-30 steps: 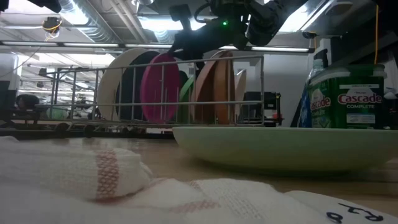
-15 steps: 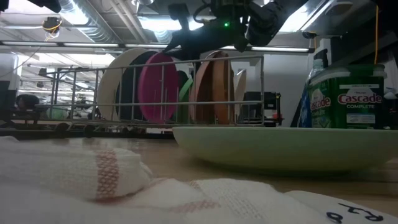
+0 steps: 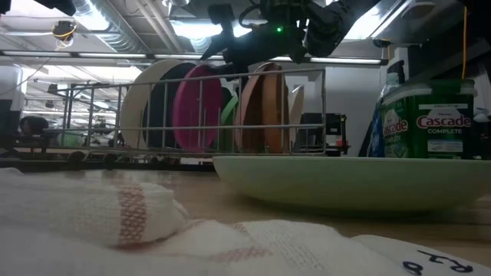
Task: Sort dishes
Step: Put the pink plate in the dish rack
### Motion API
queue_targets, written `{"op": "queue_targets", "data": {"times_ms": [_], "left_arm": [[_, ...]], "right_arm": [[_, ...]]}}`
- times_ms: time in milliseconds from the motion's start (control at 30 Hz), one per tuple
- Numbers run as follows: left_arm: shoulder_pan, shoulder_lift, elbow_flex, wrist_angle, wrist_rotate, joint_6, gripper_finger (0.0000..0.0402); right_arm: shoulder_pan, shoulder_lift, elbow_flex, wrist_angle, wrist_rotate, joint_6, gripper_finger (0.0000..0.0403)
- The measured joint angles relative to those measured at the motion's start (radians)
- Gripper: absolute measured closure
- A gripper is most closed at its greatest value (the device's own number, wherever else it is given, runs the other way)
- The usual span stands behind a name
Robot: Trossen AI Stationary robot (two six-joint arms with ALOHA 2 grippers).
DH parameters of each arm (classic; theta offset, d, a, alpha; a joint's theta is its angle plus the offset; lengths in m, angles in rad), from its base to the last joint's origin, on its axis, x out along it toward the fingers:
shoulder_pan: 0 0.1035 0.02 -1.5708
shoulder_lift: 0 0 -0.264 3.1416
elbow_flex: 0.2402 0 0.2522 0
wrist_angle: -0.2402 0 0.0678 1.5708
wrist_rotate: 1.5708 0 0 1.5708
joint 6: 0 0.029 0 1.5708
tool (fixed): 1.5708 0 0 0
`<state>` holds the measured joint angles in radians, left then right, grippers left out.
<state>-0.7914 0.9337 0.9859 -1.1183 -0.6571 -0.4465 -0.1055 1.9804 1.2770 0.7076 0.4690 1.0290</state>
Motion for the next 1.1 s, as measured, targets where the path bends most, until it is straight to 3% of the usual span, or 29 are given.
{"op": "queue_targets", "data": {"times_ms": [400,800,1100], "left_arm": [[0.000,0.000,0.000,-0.001,0.000,0.007,0.0283],[0.000,0.000,0.000,0.000,0.000,0.017,0.0283],[0.000,0.000,0.000,0.015,0.000,0.035,0.0283]], "right_arm": [[0.001,-0.012,0.000,0.062,0.017,0.014,0.0329],[0.001,-0.013,0.000,0.038,0.018,0.014,0.0331],[0.000,-0.013,0.000,0.048,-0.053,0.014,0.0331]]}}
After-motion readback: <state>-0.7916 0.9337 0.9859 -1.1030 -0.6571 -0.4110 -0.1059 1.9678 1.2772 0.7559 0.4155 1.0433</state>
